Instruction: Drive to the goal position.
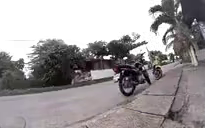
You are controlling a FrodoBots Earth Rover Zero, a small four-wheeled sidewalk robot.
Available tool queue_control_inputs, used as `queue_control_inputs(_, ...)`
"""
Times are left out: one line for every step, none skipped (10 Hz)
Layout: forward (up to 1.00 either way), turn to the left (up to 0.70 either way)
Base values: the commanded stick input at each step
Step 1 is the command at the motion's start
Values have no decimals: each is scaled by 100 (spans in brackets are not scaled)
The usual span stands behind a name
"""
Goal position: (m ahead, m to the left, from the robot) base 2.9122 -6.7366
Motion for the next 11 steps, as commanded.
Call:
queue_control_inputs(0,0)
queue_control_inputs(0,0)
queue_control_inputs(0,0)
queue_control_inputs(0,0)
queue_control_inputs(0,0)
queue_control_inputs(0,0)
queue_control_inputs(0,0)
queue_control_inputs(0,0)
queue_control_inputs(0,0)
queue_control_inputs(70,-27)
queue_control_inputs(70,-27)
